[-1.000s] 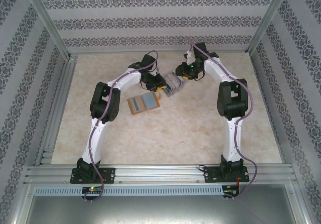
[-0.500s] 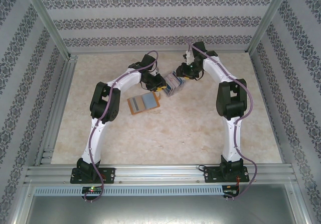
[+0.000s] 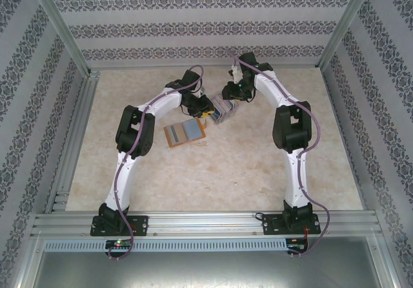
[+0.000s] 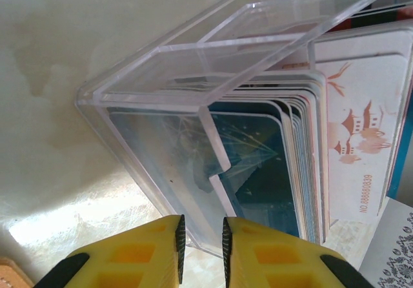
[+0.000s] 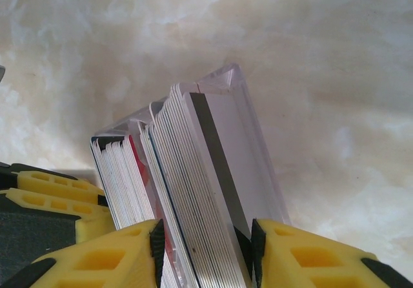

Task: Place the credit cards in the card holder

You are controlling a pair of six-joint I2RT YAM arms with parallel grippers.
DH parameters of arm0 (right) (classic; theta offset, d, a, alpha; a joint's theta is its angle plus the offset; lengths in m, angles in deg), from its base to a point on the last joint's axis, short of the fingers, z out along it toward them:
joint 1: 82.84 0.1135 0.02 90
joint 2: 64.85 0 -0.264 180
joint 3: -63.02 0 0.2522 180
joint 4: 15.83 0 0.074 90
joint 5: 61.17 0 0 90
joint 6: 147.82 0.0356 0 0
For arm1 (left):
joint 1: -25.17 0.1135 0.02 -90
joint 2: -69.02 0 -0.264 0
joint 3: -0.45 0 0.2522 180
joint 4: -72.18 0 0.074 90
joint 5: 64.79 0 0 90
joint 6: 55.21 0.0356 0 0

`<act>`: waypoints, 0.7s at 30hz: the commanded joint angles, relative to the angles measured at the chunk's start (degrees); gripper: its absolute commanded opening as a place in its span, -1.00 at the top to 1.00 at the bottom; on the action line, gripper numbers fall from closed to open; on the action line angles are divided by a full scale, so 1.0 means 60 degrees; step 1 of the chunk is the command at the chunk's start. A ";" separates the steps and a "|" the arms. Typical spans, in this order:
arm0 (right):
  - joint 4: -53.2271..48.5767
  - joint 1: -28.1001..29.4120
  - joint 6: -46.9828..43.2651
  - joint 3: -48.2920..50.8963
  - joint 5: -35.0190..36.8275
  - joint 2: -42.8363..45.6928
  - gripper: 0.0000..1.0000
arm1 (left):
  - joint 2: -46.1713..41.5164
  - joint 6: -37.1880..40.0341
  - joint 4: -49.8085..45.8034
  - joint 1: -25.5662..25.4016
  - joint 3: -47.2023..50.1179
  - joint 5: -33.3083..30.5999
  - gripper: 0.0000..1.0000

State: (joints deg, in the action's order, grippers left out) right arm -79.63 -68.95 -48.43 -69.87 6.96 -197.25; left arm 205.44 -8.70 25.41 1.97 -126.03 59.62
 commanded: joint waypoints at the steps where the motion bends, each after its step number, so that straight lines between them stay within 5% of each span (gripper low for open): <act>1: -0.0434 0.0179 -0.0261 -0.0207 0.0158 0.0082 0.17 | -0.0132 0.0161 -0.0118 -0.0127 0.0176 0.0023 0.51; 21: -0.0226 0.0176 -0.0085 0.0194 -0.0028 0.0800 0.19 | -0.0339 0.0165 0.0089 -0.0129 0.0647 0.0010 0.51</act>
State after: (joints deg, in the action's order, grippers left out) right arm -79.83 -68.69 -48.85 -69.17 7.57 -196.14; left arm 204.72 -8.70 26.26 1.91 -122.95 59.71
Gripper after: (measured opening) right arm 0.407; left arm 0.244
